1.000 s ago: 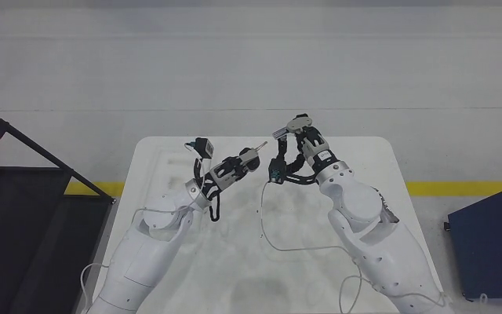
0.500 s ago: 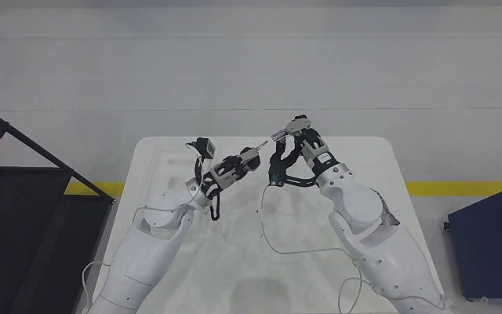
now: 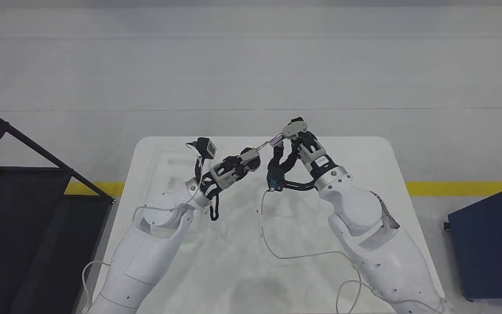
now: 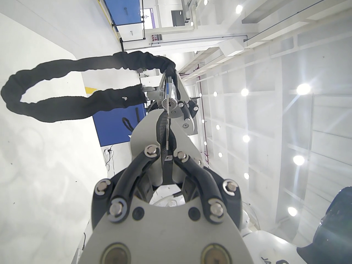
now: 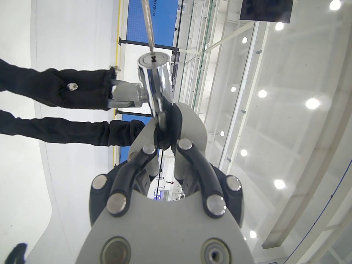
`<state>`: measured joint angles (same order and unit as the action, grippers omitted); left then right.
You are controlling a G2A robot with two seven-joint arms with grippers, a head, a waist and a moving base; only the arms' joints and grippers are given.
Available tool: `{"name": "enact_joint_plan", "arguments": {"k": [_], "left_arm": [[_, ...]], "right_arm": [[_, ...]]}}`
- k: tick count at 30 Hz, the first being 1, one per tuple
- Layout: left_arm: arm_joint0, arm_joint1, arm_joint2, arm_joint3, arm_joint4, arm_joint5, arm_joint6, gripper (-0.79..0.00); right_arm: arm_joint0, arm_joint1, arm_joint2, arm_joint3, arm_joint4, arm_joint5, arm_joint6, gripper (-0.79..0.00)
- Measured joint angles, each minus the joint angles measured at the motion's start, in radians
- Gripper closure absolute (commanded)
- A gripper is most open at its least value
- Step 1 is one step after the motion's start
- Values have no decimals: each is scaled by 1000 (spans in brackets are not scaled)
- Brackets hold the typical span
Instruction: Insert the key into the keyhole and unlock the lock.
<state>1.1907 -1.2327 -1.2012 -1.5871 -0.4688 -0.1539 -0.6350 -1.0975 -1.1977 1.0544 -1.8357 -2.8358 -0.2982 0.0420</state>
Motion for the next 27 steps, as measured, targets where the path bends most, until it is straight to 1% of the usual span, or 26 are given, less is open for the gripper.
{"name": "enact_joint_plan", "arguments": {"k": [18,27], "left_arm": [[21,4,-14,-20,5,3,-29,0],[21,1,-8,-16,0,4,-13,0]], "right_arm": [[-2,-6,25,3,-19,-6,-19,0],[-9,-13,26,4,-11,-15,3,0]]}}
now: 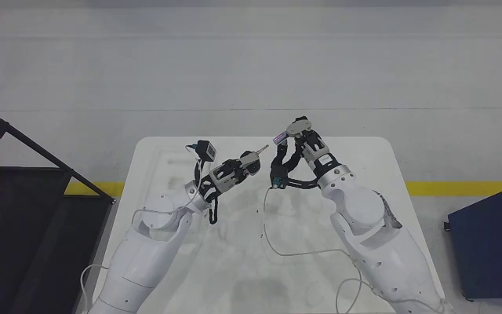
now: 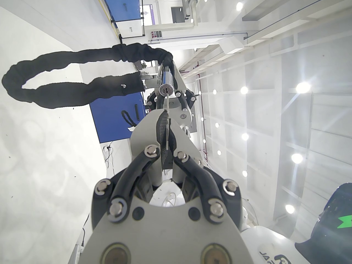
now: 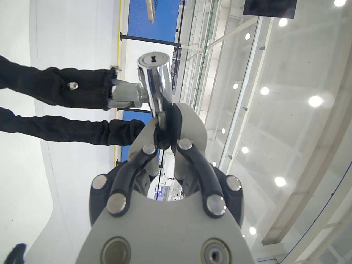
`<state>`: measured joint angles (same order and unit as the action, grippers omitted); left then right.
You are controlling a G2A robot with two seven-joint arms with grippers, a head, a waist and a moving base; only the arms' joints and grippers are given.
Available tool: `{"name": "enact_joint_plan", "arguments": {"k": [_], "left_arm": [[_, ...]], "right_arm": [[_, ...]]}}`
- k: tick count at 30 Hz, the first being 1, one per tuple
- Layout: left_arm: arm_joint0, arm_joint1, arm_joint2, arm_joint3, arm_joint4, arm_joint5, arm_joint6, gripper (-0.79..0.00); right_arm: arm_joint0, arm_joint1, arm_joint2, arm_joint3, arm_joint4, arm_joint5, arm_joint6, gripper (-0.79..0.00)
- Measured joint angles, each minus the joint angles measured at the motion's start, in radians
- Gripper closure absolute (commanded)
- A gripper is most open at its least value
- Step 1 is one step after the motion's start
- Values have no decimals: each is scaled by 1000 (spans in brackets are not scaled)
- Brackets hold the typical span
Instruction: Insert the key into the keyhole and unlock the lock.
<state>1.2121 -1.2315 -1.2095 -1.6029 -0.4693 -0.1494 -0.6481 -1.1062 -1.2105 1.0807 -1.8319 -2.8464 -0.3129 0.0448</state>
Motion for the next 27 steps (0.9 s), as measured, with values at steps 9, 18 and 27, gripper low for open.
{"name": "enact_joint_plan", "arguments": {"k": [9,18,27], "left_arm": [[-8,-2,3,9,-12,-4,-1,0],[-5,-3,-1,10,-23,-2,-11,0],[-4,-3,-1,14,-32,1,-16,0]], "right_arm": [[-12,-5,0,-15,2,-20,10,0],[-15,-8,2,-20,10,-33,8,0],[-15,-8,2,-20,10,-32,8,0]]}}
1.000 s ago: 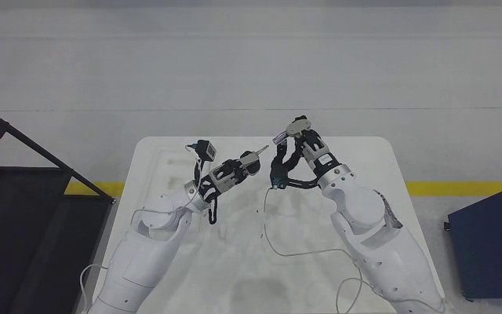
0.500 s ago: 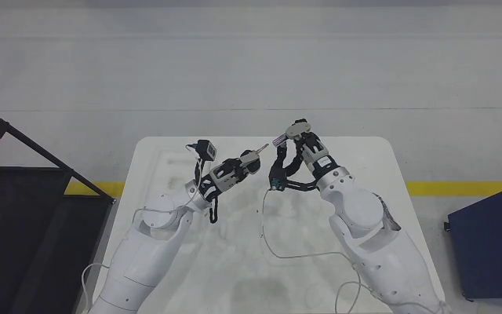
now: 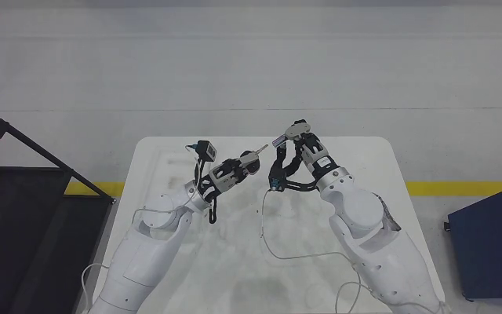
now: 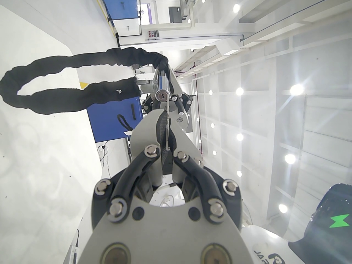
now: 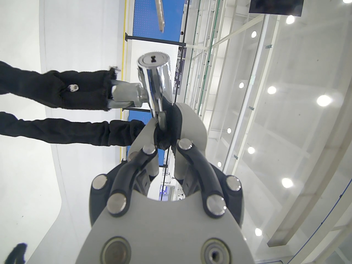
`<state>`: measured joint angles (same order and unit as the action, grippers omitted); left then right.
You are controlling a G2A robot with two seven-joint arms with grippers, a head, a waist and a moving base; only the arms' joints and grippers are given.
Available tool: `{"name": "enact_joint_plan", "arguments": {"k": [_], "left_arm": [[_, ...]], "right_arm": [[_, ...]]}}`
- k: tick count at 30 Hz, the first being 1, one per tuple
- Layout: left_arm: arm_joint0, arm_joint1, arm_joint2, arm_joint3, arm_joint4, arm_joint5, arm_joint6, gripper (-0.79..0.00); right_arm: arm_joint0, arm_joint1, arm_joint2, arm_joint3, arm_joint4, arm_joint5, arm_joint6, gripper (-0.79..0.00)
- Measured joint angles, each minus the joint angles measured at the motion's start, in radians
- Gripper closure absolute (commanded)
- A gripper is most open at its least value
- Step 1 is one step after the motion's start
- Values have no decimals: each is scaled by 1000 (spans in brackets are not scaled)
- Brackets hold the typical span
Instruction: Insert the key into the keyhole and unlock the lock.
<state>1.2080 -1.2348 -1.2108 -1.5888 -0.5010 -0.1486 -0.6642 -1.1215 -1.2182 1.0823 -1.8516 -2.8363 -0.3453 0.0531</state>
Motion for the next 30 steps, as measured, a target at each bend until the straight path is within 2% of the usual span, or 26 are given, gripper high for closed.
{"name": "enact_joint_plan", "arguments": {"k": [8,21,30], "left_arm": [[-4,-3,9,11,-1,5,8,0],[-51,-14,38,58,-26,-11,12,0],[-39,-12,21,38,-26,-2,-1,0]], "right_arm": [[0,0,0,0,0,0,0,0],[0,0,0,0,0,0,0,0],[0,0,0,0,0,0,0,0]]}}
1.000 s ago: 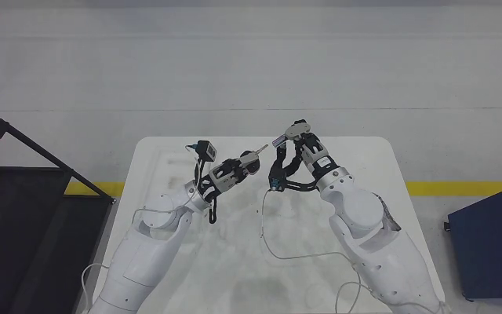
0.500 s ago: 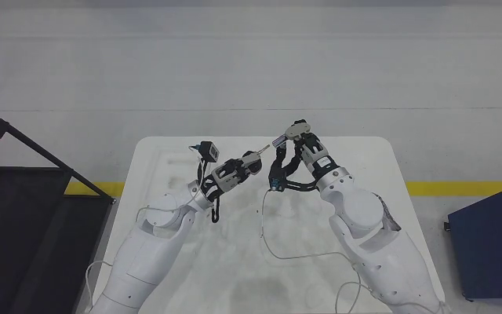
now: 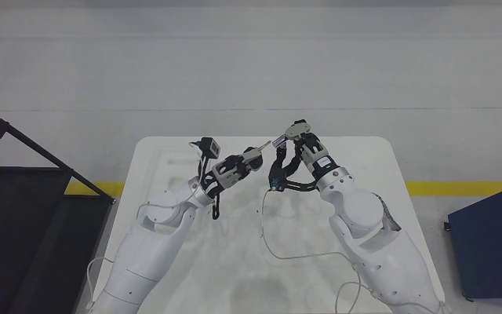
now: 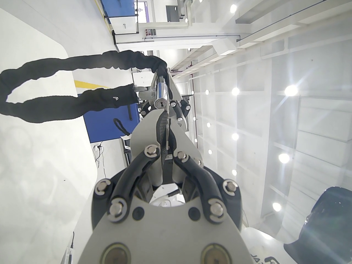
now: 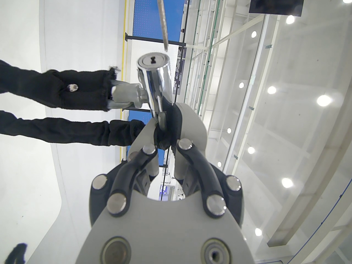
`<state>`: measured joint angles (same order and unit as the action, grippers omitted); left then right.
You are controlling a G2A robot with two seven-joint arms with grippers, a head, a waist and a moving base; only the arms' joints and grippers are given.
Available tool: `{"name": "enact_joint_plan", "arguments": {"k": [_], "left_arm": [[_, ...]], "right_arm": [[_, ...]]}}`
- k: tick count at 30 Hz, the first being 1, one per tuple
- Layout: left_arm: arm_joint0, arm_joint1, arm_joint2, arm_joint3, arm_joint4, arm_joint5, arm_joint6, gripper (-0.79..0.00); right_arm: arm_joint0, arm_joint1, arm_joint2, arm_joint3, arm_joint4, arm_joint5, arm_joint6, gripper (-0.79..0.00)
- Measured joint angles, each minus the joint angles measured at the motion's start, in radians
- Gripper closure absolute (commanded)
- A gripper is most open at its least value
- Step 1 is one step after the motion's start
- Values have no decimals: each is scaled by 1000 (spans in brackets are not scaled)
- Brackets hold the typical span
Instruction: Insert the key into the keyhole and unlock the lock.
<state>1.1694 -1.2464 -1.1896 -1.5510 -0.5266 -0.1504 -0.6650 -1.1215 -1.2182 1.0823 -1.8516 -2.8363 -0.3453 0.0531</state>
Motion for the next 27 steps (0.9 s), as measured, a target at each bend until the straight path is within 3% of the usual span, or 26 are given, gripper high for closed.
{"name": "enact_joint_plan", "arguments": {"k": [9,27], "left_arm": [[91,19,-59,-70,9,27,-68,0],[97,23,-67,-91,2,48,-64,0]], "right_arm": [[0,0,0,0,0,0,0,0],[0,0,0,0,0,0,0,0]]}}
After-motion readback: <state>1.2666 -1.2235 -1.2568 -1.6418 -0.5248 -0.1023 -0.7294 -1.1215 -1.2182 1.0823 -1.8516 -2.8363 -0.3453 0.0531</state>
